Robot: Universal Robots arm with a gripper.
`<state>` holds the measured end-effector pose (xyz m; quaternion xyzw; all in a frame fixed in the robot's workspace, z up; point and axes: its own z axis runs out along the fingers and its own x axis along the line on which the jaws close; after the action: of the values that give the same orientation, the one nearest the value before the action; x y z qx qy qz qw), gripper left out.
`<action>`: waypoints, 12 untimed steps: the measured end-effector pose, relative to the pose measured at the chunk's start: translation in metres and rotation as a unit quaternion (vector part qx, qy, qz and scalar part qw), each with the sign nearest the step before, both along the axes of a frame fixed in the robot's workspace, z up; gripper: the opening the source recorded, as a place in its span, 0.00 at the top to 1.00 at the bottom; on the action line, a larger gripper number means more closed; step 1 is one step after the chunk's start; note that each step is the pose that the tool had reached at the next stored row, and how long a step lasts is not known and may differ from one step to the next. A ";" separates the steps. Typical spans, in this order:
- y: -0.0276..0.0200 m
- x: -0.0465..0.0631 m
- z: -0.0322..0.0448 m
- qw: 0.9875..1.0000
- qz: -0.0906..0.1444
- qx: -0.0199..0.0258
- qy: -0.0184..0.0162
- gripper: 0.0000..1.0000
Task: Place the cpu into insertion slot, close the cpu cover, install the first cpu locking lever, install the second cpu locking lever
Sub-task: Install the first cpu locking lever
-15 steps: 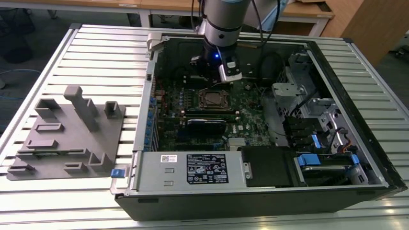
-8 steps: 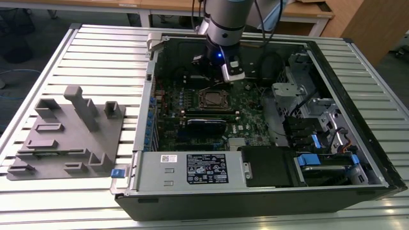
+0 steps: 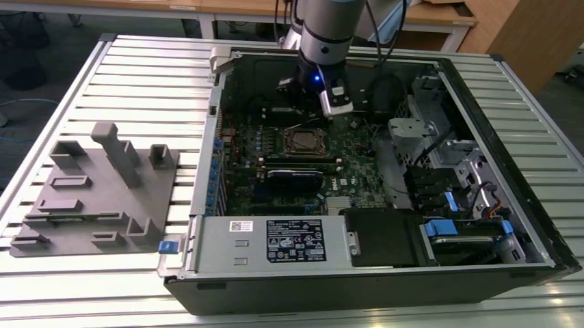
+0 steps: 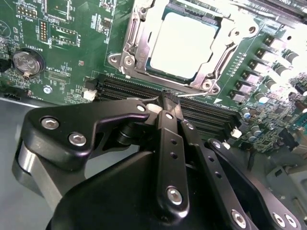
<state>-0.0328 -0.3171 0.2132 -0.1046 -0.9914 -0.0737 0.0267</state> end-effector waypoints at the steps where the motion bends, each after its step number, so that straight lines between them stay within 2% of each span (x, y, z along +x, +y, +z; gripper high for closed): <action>1: 0.0007 0.000 0.0000 1.000 0.000 0.000 0.000 0.90; 4: 0.0024 0.001 0.0000 1.000 0.000 0.000 0.000 0.90; 12: 0.0026 0.011 0.0000 1.000 0.000 0.000 0.000 0.90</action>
<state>-0.0216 -0.3144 0.2131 -0.1045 -0.9914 -0.0738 0.0267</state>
